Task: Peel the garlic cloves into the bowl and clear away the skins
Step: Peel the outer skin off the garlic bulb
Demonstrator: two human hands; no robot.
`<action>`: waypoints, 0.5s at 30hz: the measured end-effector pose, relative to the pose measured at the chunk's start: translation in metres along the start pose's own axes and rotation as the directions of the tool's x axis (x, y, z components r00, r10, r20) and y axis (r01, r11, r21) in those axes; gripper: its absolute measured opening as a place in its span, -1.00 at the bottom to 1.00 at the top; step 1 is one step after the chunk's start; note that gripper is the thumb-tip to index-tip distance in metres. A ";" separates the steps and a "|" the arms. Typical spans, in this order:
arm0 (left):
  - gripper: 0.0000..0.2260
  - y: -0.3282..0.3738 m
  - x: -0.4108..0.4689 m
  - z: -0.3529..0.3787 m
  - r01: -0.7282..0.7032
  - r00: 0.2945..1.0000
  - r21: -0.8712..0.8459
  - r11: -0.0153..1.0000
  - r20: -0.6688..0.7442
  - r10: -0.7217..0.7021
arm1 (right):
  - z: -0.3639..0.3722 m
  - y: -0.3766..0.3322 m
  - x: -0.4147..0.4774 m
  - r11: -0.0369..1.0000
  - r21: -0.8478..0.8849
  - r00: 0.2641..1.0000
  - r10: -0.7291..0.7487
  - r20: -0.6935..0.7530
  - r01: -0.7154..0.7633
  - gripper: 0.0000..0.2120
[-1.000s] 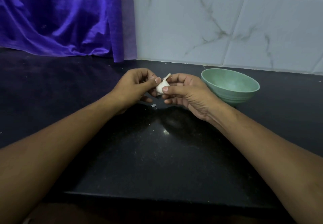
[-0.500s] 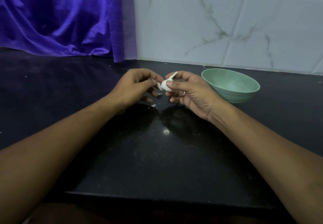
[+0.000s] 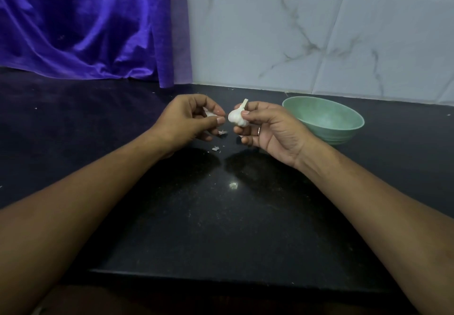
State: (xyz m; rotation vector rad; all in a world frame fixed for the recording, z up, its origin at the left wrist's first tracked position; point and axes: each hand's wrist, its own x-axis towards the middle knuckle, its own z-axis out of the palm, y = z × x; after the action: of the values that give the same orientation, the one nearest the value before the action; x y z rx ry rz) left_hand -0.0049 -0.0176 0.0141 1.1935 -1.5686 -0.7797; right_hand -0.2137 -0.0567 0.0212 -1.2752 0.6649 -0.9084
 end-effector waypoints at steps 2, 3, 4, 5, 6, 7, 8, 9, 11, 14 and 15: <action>-0.89 -0.002 0.000 -0.002 0.004 1.000 0.036 0.999 -0.002 -0.004 | 0.000 -0.001 0.000 1.000 0.003 1.000 -0.003 0.004 0.003 -0.84; -0.89 -0.003 0.000 -0.002 0.000 1.000 0.041 0.999 0.005 0.000 | 0.000 -0.001 -0.001 1.000 0.001 1.000 -0.006 0.006 0.006 -0.83; -0.88 -0.004 0.000 -0.001 -0.006 1.000 0.034 0.999 0.013 0.006 | 0.000 0.000 -0.001 1.000 -0.004 1.000 -0.010 0.007 0.010 -0.82; -0.86 -0.003 0.000 0.000 -0.011 1.000 0.019 1.000 0.020 0.011 | 0.000 0.001 -0.001 1.000 -0.011 1.000 -0.014 0.008 0.014 -0.82; -0.85 -0.002 -0.001 0.002 -0.014 1.000 0.003 1.000 0.026 0.014 | 0.000 0.002 -0.001 1.000 -0.017 1.000 -0.019 0.008 0.019 -0.81; -0.85 0.000 -0.002 0.003 -0.018 0.999 -0.006 1.000 0.032 0.019 | 0.000 0.003 -0.001 0.999 -0.022 1.000 -0.026 0.008 0.026 -0.78; -0.84 0.001 -0.003 0.004 -0.025 0.999 -0.011 1.000 0.038 0.025 | 0.001 0.004 0.000 0.999 -0.029 0.999 -0.035 0.008 0.035 -0.75; -0.81 0.002 -0.003 0.005 -0.029 0.999 -0.009 1.000 0.043 0.029 | 0.001 0.004 -0.001 0.998 -0.038 0.999 -0.045 0.009 0.046 -0.71; -0.77 0.002 -0.004 0.004 -0.026 0.999 0.002 1.000 0.039 0.026 | 0.002 0.004 -0.001 0.996 -0.066 0.998 -0.066 0.004 0.066 -0.66; -0.80 0.001 -0.004 0.002 -0.036 0.999 0.040 0.999 0.000 0.036 | 0.001 0.005 -0.003 0.985 -0.147 0.994 -0.102 -0.033 0.096 -0.63; -0.82 0.002 -0.004 0.001 -0.047 0.999 0.051 0.998 -0.013 0.048 | 0.001 0.005 -0.003 0.977 -0.184 0.992 -0.120 -0.038 0.111 -0.65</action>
State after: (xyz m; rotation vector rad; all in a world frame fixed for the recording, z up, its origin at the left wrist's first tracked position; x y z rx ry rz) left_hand -0.0063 -0.0135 0.0139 1.1912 -1.6079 -0.7034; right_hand -0.2131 -0.0529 0.0161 -1.4702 0.7312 -0.9947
